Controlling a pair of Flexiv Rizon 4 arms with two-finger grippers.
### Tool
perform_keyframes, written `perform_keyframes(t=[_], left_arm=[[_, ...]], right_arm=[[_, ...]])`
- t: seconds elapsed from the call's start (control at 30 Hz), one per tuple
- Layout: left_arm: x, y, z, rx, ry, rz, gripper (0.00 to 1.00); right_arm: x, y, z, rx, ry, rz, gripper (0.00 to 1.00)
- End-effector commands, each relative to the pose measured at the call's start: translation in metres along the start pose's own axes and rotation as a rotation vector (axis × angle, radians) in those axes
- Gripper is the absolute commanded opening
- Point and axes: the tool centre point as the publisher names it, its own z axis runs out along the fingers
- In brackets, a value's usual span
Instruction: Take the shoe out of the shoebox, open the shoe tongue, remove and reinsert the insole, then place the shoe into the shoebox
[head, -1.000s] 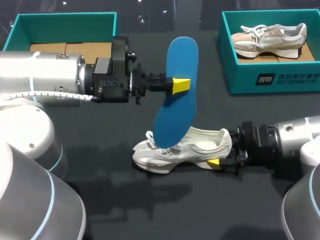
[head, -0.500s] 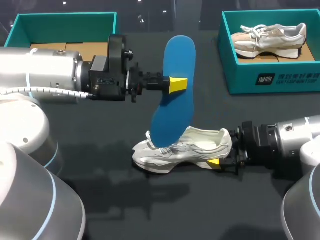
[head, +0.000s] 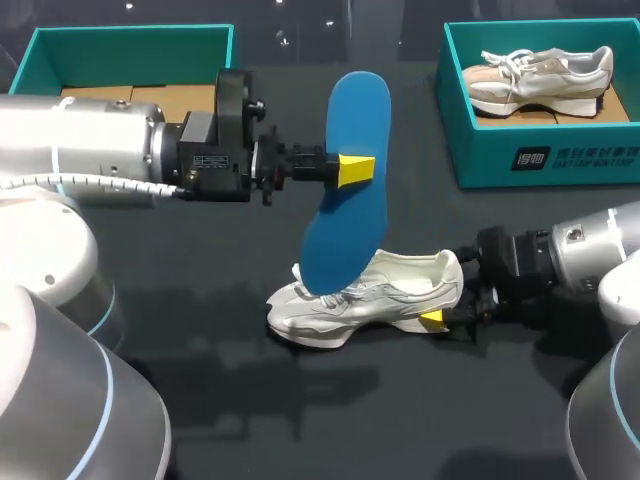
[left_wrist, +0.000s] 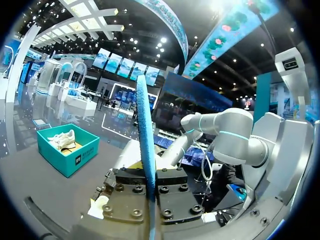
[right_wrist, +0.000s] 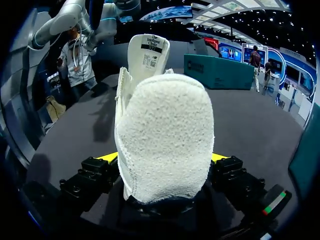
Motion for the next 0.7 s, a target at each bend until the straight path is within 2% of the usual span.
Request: perform_keyframes(t=[0.03,0.27,0.37,0.5,0.57,0.7], left_arm=[[0.002,0.002,-0.002,0.003,-0.001,0.000,0.00],[0.002,0.002,-0.002,0.003,-0.001,0.000,0.00],[0.002,0.002,-0.002,0.003,-0.001,0.000,0.00],[0.002,0.002,-0.002,0.003,-0.001,0.000,0.00],[0.002,0.002,-0.002,0.003,-0.001,0.000,0.00],[0.002,0.002,-0.002,0.003,-0.001,0.000,0.00]], right_arm=[[0.002,0.011,-0.021,0.168,0.008,0.003,1.00],[0.005,0.020,-0.039,0.309,-0.004,-0.010,1.00],[0.010,0.027,-0.046,0.402,0.009,-0.028,1.00],[0.014,0.026,-0.055,0.591,0.048,-0.028,1.00],[0.012,0.026,-0.064,0.696,0.022,-0.010,1.00],[0.012,0.026,-0.064,0.696,0.022,-0.010,1.00]])
